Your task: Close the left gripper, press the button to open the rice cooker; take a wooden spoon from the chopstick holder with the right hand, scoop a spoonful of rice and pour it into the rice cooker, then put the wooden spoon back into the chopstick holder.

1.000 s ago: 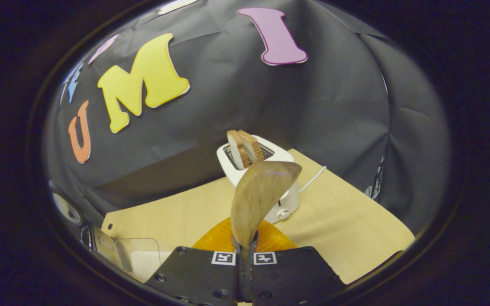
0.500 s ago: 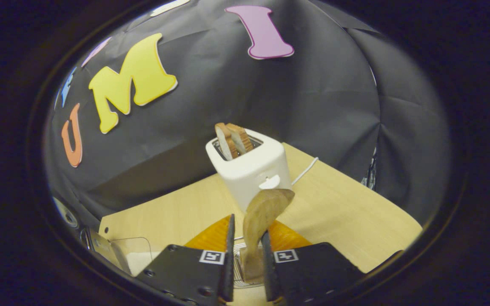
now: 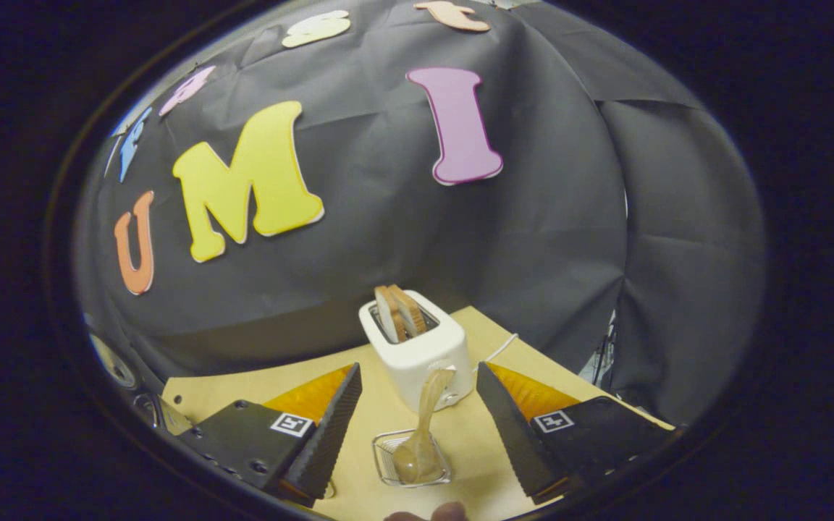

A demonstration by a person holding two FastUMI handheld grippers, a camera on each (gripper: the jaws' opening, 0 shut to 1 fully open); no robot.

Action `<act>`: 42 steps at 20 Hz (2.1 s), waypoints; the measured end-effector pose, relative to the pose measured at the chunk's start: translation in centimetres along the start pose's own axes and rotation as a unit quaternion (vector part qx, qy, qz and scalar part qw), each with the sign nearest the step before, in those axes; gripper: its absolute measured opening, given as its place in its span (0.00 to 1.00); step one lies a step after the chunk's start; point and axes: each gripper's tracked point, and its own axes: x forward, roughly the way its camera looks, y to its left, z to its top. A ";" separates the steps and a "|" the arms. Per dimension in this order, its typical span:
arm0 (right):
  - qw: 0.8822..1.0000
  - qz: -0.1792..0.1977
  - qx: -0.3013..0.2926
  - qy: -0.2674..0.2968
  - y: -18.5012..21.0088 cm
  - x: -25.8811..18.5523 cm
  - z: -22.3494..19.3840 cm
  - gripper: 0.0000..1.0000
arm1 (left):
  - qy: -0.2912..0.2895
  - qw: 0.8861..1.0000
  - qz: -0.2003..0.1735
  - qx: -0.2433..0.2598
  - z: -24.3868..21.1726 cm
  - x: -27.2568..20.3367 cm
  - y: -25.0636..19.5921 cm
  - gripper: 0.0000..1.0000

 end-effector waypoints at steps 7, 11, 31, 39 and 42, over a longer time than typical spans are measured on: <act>0.997 0.036 -0.060 -0.041 2.6 -8.3 3.2 0.92 | -0.016 0.996 0.082 -0.032 5.7 4.1 6.3 0.97; 0.993 0.064 -0.081 -0.052 5.1 -11.4 3.7 0.96 | 0.003 0.993 0.114 -0.009 7.8 7.0 10.1 0.97; 0.989 0.107 -0.098 -0.040 8.6 -14.9 1.3 0.92 | 0.165 0.982 0.094 0.012 1.4 13.7 12.9 0.98; 0.978 0.163 -0.122 -0.044 12.3 -15.6 0.7 0.96 | 0.184 0.979 0.091 0.015 -5.4 6.2 10.7 0.98; 0.974 0.180 -0.135 -0.040 13.8 -15.5 0.0 0.96 | 0.189 0.978 0.094 0.012 -8.8 3.7 9.9 0.98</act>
